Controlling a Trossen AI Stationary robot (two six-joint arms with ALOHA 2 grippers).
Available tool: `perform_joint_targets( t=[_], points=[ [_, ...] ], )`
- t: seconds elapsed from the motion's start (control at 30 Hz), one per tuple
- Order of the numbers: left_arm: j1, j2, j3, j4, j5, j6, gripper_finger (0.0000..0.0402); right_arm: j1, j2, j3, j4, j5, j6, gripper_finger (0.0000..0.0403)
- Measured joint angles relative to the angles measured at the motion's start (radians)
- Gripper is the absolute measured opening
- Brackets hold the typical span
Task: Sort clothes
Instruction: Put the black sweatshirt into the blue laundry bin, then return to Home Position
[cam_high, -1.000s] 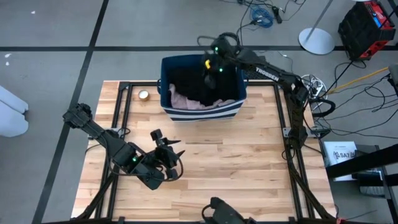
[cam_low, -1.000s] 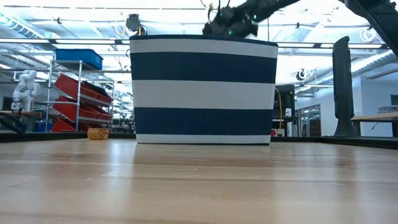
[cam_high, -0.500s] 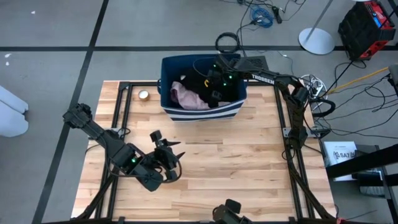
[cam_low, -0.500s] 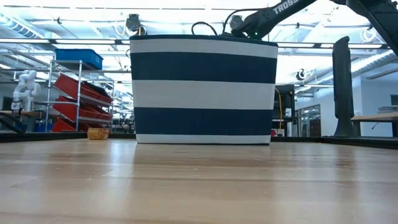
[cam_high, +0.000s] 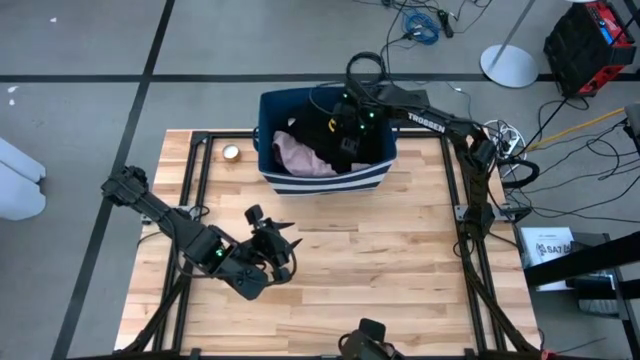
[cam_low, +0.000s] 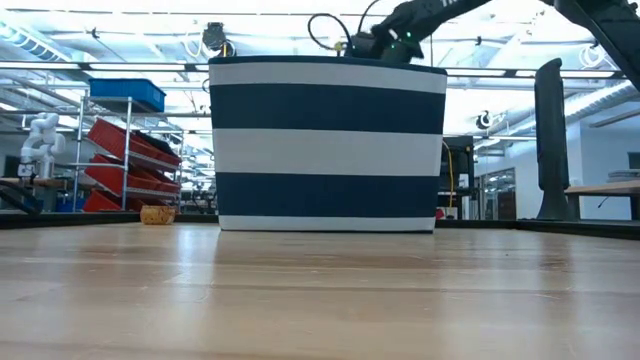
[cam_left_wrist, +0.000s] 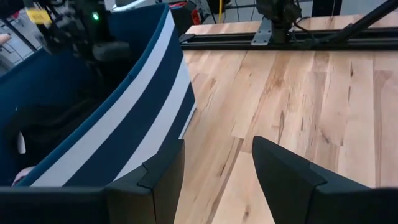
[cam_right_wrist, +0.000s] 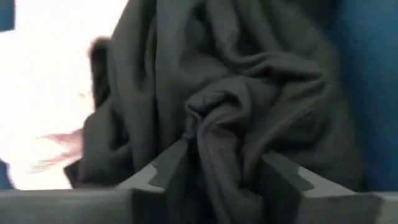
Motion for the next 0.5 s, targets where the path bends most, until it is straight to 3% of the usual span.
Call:
perform_joint_targets(
  t=[0.27, 0.5],
  points=[
    [0.017, 0.0, 0.0, 0.048, 0.009, 0.061, 0.0199, 0.0, 0.0, 0.212, -0.163, 0.016, 0.004, 0.0215],
    [0.033, 0.0, 0.0, 0.065, 0.016, 0.098, 0.0199, 0.0, 0.0, 0.377, -0.277, 0.009, 0.023, 0.0239]
  ],
)
